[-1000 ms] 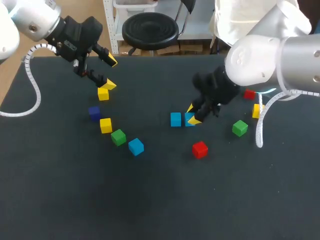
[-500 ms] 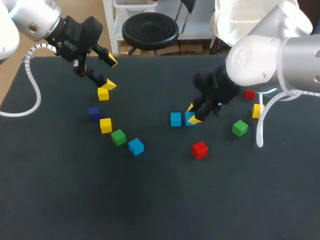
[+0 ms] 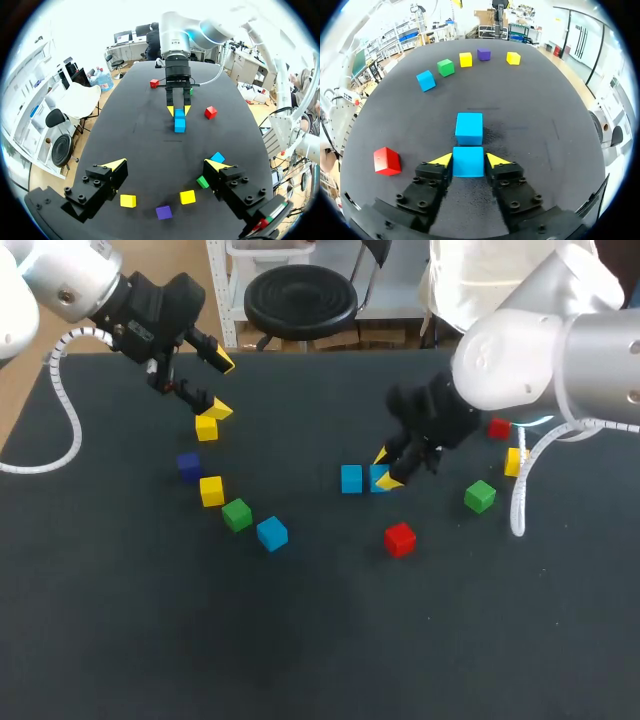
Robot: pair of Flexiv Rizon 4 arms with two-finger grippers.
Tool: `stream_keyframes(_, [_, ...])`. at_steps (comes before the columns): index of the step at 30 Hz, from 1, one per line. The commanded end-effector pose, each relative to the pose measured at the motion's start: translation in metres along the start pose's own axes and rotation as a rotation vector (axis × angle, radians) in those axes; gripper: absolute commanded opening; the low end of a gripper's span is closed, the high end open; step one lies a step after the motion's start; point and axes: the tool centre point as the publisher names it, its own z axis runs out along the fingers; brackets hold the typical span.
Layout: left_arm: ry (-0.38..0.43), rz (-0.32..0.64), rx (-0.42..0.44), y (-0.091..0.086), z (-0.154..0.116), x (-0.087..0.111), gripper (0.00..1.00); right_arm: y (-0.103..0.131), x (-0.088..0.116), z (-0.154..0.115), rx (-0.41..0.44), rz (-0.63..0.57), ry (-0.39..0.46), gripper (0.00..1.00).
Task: Place the blue cubes, place green cubes on the blue cubes, place the yellow cubes on the green cubes, then place the red cubes on the yellow cubes, and place purple cube on the red cubes.
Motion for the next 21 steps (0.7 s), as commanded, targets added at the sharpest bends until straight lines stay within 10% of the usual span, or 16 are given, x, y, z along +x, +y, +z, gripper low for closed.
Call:
stream_keyframes(1, [0.004, -0.002, 0.0, 0.0, 0.0, -0.001, 1.0, -0.001, 0.001, -0.001, -0.002, 0.002, -0.002, 1.0])
stream_keyframes(21, [0.004, -0.002, 0.0, 0.0, 0.0, -0.001, 1.0, 0.012, 0.011, -0.038, 0.068, -0.023, -0.088, 1.0])
